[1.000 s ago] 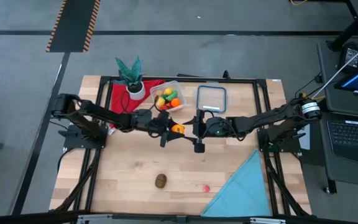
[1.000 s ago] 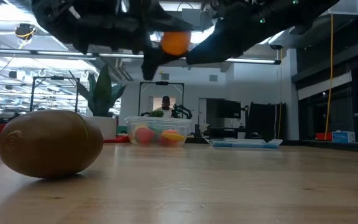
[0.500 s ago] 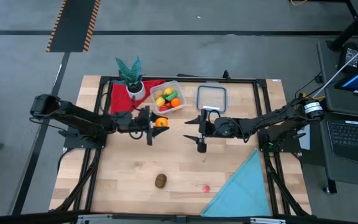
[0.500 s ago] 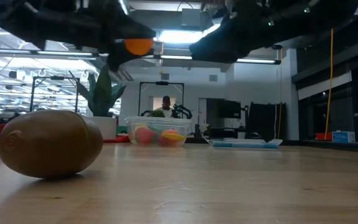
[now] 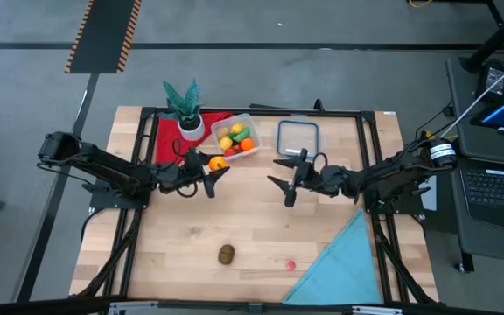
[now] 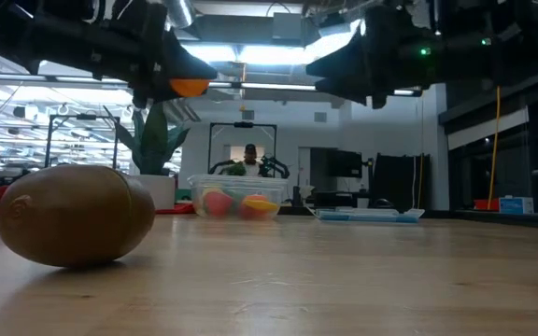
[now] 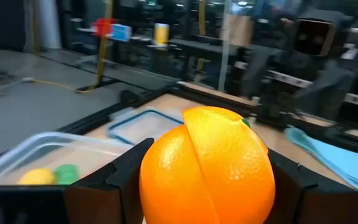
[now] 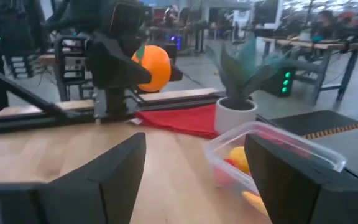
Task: Pick and placing Produce into tupperware
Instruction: Put the orange into the transparent bin
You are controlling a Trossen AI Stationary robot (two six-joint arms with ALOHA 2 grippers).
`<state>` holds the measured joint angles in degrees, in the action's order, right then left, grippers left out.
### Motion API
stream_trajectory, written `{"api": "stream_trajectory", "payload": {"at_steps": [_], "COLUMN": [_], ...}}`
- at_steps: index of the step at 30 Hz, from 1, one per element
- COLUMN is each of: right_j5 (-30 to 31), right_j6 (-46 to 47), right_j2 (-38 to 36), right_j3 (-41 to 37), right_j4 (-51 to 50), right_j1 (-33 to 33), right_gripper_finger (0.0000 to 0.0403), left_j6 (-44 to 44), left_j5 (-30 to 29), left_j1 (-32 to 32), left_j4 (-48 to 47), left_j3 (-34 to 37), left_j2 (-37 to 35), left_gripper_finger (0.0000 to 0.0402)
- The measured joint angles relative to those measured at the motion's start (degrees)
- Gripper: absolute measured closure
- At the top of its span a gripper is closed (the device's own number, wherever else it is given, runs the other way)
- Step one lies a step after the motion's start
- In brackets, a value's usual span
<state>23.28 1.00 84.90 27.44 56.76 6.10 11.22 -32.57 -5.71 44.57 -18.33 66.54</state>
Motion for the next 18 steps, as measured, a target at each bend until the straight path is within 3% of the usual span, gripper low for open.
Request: {"api": "stream_trajectory", "payload": {"at_steps": [6,18], "right_j5": [3.7,3.7], "right_j6": [0.0,0.5], "right_j2": [0.0,0.0], "right_j3": [-1.1,-1.1], "right_j4": [1.8,1.5], "right_j1": [0.0,0.0], "right_gripper_finger": [0.0128,0.0128], "left_j6": [-1.9,-2.2], "left_j5": [-6.0,-8.2], "left_j1": [-0.4,0.5], "left_j4": [0.0,-0.1], "left_j3": [0.0,0.0], "left_j2": [0.0,0.0], "left_gripper_finger": [0.0183,0.0181]}}
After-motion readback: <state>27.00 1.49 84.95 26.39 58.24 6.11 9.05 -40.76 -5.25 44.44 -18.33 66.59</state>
